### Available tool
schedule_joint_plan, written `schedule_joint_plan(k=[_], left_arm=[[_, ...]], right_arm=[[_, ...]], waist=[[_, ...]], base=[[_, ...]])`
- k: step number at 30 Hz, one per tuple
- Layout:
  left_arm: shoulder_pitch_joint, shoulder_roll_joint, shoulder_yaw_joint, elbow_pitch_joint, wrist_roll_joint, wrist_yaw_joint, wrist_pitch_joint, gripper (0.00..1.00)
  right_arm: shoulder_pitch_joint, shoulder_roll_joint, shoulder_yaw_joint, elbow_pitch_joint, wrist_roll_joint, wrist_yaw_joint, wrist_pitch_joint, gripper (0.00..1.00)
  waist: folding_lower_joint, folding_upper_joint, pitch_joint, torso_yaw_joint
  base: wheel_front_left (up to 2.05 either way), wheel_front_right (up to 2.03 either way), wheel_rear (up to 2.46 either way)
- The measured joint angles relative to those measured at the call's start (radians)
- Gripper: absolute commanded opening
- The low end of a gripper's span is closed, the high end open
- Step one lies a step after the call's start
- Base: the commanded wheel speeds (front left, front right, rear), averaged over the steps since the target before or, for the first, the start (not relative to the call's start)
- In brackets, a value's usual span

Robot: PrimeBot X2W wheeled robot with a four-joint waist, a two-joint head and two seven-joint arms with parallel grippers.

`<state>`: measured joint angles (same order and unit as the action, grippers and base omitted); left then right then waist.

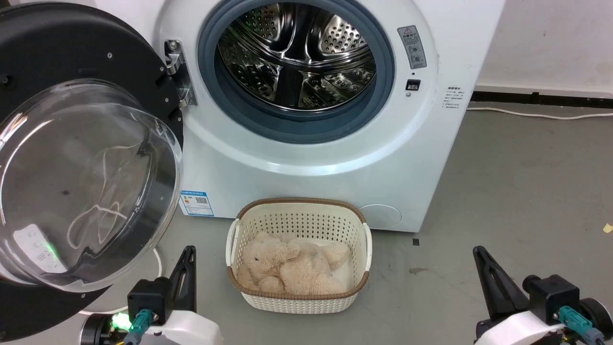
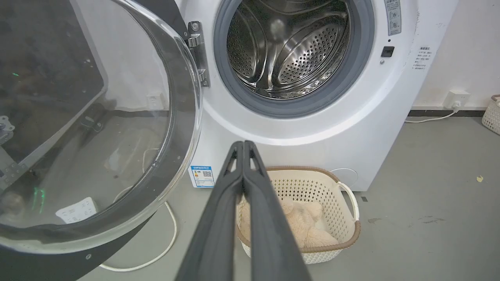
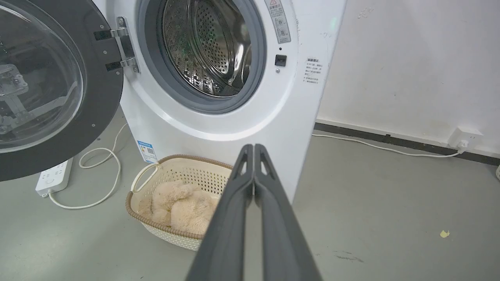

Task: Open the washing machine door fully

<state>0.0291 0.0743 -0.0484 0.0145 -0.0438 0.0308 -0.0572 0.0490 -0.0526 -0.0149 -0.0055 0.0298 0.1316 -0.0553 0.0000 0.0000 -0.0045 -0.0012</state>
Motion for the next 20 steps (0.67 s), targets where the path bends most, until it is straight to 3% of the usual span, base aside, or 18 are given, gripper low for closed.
schedule_joint_plan(k=[20], left_arm=[[-0.010,-0.021,0.035,-0.008,0.030,-0.022,0.042,0.00]], right_arm=[[-0.025,0.000,0.012,0.002,-0.015,0.000,0.045,0.00]], waist=[[0.0000,0.0000,0.004,0.001]], base=[[0.00,0.00,0.00]])
